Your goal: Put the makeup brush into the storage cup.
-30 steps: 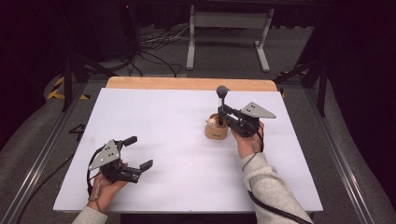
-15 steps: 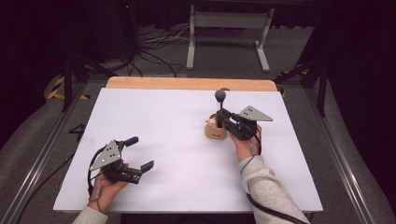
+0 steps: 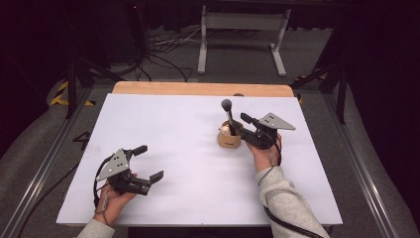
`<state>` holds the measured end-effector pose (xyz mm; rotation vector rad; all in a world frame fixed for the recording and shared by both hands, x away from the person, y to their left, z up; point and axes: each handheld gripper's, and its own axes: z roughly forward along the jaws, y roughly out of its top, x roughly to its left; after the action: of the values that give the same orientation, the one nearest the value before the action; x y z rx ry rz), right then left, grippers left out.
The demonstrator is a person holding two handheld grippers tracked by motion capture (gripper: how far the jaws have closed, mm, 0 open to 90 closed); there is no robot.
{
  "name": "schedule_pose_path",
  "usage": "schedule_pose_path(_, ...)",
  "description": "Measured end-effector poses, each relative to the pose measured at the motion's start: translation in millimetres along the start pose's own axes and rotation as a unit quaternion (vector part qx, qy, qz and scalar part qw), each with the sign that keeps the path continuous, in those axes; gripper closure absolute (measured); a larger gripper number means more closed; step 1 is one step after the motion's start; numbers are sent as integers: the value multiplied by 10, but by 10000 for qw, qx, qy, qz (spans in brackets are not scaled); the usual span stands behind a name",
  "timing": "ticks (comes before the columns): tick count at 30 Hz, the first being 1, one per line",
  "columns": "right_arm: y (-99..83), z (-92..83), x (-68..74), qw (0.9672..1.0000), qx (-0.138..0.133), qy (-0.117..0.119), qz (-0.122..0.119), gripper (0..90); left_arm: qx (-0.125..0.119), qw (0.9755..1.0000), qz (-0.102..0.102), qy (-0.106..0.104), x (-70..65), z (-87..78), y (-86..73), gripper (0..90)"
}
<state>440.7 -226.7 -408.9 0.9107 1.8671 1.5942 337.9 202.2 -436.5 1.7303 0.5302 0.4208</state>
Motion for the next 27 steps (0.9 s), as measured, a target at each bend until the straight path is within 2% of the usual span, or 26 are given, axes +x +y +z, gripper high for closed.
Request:
schedule_pose_path(5, 85, -81, 7, 9998, -155, 93, -87, 349, -14, 10000, -17, 9, -1, -4, 4, 0)
schedule_pose_path(6, 85, -81, 7, 9998, -155, 93, -87, 349, -14, 10000, -17, 9, -1, -4, 4, 0)
schedule_pose_path(7, 112, -114, 15, 9996, -176, 201, -131, 279, -15, 10000, -23, 8, -2, -4, 4, 0)
schedule_pose_path(8, 112, -114, 15, 9996, -176, 201, -131, 279, 4, 10000, -8, -3, 0, -5, 4, 0)
schedule_pose_path(11, 152, -190, 24, 9988, -267, 328, -256, 190, -17, 10000, -33, -11, -7, -3, 4, 0)
schedule_pose_path(13, 178, -248, 26, 9986, -315, 320, -266, 146, -22, 10000, -17, -1, -7, -11, 10, 0)
schedule_pose_path(14, 192, -274, 26, 9991, -259, 284, -168, 109, -22, 10000, -17, -1, -7, -11, 10, 0)
schedule_pose_path(18, 227, -361, 7, 9991, -211, 337, -148, 92, -21, 10000, -39, -23, -9, -21, 17, 0)
schedule_pose_path(22, 262, -489, 28, 9978, -188, 470, -439, 43, -63, 10000, -57, -22, -15, -30, 23, 0)
schedule_pose_path(27, 274, -670, 33, 9959, -294, 674, -520, 0, -74, 10000, -63, -9, -26, -58, 27, 0)
